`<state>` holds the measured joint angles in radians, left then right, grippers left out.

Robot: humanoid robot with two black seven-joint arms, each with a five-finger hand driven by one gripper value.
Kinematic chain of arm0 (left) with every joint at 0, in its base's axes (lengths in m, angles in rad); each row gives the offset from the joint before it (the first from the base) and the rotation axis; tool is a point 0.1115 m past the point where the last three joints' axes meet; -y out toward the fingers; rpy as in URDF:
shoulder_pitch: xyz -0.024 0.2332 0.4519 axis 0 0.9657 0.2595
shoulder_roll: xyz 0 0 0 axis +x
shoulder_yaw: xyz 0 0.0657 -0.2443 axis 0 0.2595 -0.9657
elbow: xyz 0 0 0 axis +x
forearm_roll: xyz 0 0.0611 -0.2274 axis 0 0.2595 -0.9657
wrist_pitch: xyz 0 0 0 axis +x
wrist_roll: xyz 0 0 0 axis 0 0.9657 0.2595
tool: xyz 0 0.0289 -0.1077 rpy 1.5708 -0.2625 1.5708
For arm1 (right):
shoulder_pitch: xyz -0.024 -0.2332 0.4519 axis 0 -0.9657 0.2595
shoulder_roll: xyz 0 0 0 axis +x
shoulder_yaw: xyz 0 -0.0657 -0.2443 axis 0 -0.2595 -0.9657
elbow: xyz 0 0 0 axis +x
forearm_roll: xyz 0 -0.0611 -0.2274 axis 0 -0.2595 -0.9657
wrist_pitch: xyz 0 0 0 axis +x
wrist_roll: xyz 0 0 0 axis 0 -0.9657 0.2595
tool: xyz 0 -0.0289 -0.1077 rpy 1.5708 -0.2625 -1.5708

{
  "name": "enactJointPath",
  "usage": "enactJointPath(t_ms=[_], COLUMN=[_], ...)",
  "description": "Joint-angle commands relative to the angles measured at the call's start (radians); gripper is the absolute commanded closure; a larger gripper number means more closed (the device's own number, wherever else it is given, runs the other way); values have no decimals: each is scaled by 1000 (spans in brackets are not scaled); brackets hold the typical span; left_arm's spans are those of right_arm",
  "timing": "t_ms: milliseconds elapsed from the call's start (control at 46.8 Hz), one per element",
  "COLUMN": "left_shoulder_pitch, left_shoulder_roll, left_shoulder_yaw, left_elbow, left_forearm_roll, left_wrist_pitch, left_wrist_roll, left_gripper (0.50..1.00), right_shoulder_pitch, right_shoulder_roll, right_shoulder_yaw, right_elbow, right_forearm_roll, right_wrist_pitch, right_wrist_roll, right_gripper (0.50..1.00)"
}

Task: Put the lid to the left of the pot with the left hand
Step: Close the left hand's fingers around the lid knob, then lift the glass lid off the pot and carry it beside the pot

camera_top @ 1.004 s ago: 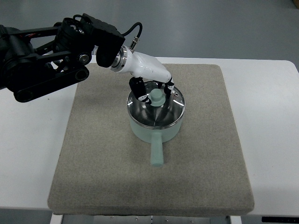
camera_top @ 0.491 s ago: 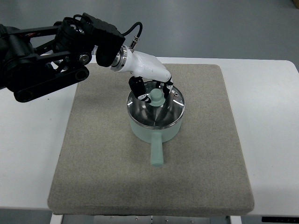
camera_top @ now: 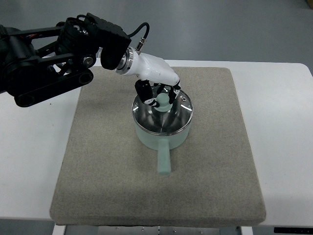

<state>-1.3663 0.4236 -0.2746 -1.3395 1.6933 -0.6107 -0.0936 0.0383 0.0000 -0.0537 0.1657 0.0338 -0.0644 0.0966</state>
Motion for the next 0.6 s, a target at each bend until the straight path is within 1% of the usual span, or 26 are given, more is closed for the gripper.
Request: enactJointPath(t_ms=[0,577], left_shoulder_pitch=[-1,-14], left_shoulder_roll=[0,-17], left_shoulder_yaw=[-1,-18], left_elbow=[0,-6], left_forearm_roll=[29,39], left_wrist_pitch=[0,0], left_wrist_roll=[0,0], left_gripper=[1000,1000], right_shoulder_pitch=[0,0], right_shoulder_roll=[0,0], right_shoulder_yaw=[0,0], right_elbow=[0,0], right_forearm_roll=[0,0], right_wrist_pitch=[0,0], right_wrist_roll=[0,0], right_gripper=[577,579])
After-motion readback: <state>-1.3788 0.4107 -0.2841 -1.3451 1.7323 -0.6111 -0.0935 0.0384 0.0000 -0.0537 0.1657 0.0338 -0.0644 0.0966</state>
